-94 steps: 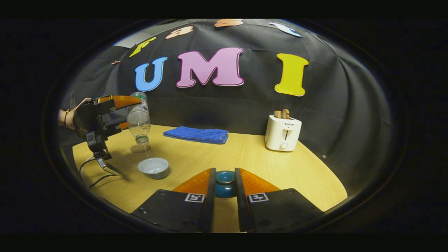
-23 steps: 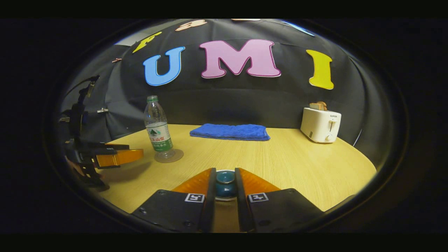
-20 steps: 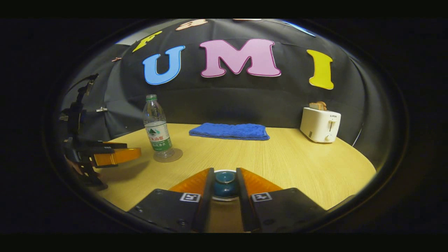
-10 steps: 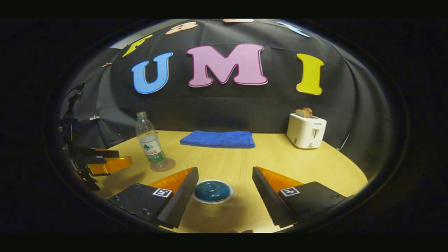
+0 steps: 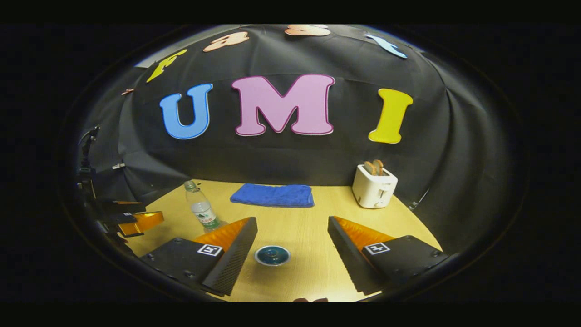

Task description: Open the teacup lid with one hand, grasp the water bottle and pour water into the teacup with the other hand; after pouring, place the water bottle on the coaster and then close the teacup lid.

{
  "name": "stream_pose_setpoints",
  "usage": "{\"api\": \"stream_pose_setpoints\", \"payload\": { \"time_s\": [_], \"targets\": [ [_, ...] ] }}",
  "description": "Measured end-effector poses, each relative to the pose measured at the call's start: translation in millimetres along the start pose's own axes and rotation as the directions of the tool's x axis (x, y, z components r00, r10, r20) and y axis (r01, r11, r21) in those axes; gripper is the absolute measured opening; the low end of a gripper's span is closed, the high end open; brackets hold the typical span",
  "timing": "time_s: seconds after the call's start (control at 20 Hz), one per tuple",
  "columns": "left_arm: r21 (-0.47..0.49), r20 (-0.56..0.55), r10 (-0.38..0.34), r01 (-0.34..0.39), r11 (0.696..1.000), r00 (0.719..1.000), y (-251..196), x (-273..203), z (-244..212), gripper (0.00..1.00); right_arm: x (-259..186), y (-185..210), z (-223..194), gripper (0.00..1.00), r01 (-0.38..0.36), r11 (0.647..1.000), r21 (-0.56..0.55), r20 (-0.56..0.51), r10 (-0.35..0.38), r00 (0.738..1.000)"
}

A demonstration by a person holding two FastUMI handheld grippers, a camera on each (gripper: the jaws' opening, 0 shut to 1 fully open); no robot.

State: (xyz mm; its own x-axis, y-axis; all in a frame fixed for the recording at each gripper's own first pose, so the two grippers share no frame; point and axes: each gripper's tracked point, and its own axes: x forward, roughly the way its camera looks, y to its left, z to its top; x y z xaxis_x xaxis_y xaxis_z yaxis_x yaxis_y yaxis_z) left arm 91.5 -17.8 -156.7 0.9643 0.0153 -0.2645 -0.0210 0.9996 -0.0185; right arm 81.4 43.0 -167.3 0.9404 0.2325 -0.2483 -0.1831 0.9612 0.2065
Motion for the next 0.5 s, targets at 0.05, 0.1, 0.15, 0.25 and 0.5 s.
{"api": "stream_pose_setpoints", "payload": {
  "time_s": [0.05, 0.1, 0.15, 0.25, 0.5],
  "targets": [
    [0.010, 0.005, 0.006, -0.006, 1.000, 1.000, 3.1, -3.7, 6.4, 0.96, -4.9, 3.2, 5.9, 0.97, -0.003, 1.000, 0.008, 0.000, 0.003, 1.000],
    [0.016, 0.008, 0.011, -0.011, 1.000, 1.000, 6.0, -7.9, 11.5, 0.96, -10.3, 4.0, 9.8, 0.97, -0.002, 1.000, 0.013, -0.002, 0.002, 1.000],
    [0.019, 0.009, 0.009, -0.010, 1.000, 1.000, 6.5, -12.0, 14.9, 0.96, -14.8, 4.8, 13.2, 0.97, 0.000, 1.000, 0.013, -0.001, 0.000, 1.000],
    [0.014, 0.009, -0.001, 0.001, 1.000, 1.000, 4.4, -19.7, 17.1, 0.96, -24.6, 7.1, 16.7, 0.97, 0.002, 1.000, 0.001, 0.000, -0.002, 1.000],
    [-0.001, 0.002, -0.019, 0.019, 1.000, 1.000, -0.4, -31.4, 12.0, 0.96, -42.1, 3.9, 17.1, 0.97, 0.025, 0.999, -0.031, 0.001, -0.025, 1.000]
  ]
}}
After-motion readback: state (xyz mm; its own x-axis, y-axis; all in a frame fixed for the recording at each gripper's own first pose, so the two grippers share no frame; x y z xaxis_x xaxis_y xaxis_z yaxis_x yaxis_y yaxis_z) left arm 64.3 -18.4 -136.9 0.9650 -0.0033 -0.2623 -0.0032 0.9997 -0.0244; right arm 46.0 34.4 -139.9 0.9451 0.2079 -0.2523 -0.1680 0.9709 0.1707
